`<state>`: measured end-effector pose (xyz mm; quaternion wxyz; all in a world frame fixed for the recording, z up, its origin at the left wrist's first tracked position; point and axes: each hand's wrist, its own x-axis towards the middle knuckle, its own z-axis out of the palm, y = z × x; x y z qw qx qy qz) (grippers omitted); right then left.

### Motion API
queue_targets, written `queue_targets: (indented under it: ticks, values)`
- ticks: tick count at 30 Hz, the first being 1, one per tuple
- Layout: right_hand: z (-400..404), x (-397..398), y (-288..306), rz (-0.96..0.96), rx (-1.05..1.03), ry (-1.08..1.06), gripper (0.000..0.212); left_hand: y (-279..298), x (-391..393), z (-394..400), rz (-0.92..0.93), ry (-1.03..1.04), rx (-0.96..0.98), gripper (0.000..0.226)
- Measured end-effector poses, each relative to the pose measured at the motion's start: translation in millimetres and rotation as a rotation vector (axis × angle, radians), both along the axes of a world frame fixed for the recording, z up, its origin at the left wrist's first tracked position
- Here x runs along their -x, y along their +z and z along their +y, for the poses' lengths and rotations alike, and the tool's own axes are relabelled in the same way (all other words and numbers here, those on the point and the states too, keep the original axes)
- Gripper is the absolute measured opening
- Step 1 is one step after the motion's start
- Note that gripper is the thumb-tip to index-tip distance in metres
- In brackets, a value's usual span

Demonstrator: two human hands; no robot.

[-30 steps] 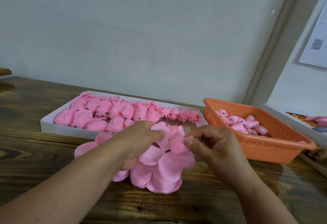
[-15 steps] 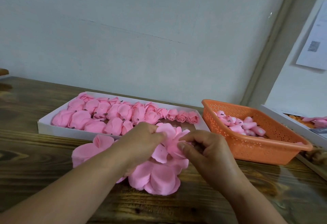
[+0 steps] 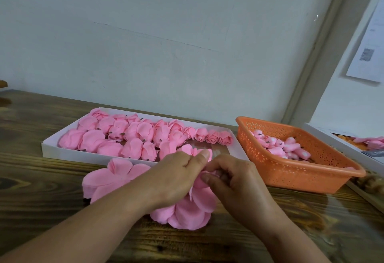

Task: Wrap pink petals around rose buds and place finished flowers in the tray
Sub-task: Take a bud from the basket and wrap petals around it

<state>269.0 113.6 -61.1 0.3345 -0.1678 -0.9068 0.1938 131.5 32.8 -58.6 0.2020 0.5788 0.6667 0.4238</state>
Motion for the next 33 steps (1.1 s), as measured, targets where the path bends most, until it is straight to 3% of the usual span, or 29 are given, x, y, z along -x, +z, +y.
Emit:
queue_targets:
  ticks: [6, 10, 13, 16, 20, 27, 30, 33]
  values:
    - [0, 0, 3, 0.035, 0.091, 0.009, 0.024, 4, -1, -3, -0.007, -0.031, 0.019, 0.064]
    - [0, -1, 4, 0.011, 0.105, 0.004, 0.007, 3, -2, -3, -0.079, -0.022, 0.039, 0.065]
    - [1, -2, 5, 0.048, 0.172, 0.010, 0.010, 1, 0, -1, -0.241, -0.016, 0.040, 0.071]
    - [1, -2, 6, 0.124, 0.292, 0.041, 0.014, 5, 3, -1, -0.442, 0.007, 0.034, 0.045]
    - [3, -5, 9, 0.149, 0.423, 0.097, 0.018, 4, 5, -2, -0.501, -0.008, 0.092, 0.020]
    - [2, -6, 11, 0.173, 0.509, 0.115, 0.019, 4, 9, -3, -0.584, -0.124, 0.168, 0.014]
    - [0, -5, 11, 0.190, 0.522, 0.108, 0.021, 4, 10, -5, -0.573, -0.152, 0.171, 0.025]
    - [0, -4, 10, 0.246, 0.548, 0.076, 0.023, 4, 11, -7, -0.595, -0.204, 0.174, 0.059]
